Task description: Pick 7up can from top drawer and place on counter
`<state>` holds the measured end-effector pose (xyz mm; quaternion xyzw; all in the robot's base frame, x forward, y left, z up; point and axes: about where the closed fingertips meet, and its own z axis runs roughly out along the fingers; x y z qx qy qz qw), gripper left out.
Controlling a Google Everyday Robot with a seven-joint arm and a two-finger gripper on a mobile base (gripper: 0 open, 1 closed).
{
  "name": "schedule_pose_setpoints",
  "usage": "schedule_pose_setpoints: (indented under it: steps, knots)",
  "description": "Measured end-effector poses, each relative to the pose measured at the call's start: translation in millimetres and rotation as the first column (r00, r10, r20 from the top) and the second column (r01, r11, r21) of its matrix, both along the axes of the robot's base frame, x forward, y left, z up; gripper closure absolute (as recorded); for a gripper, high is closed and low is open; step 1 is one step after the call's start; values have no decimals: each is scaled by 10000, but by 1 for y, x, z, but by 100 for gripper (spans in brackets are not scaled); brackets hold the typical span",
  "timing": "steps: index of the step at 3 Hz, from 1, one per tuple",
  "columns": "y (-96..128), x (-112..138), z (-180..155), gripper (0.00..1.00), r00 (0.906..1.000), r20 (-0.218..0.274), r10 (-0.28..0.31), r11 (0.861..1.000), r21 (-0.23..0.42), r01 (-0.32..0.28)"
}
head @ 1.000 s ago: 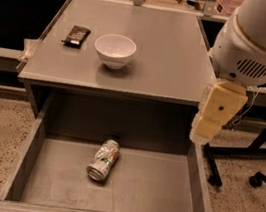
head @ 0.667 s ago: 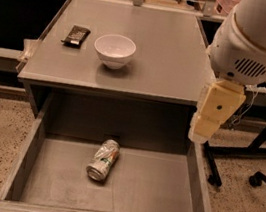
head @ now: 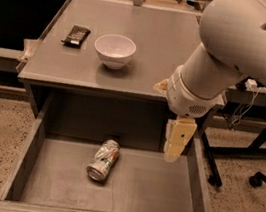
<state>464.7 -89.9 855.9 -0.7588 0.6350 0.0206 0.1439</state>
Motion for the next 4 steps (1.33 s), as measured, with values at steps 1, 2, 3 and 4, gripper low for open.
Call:
schedule_pose_setpoints:
  steps: [1,2,3,4]
  knots:
    - [0,1,5,0,9993,198,319,9994,-137,-316]
    - [18,6,-11,0,9884,-201,1507,9815,-1161,-1521]
    - [35,11,-43,0,9253,-222,3787,8899,-2661,-3706]
    - [39,9,-62,0,7852,98,6192,7202,-4055,-5629]
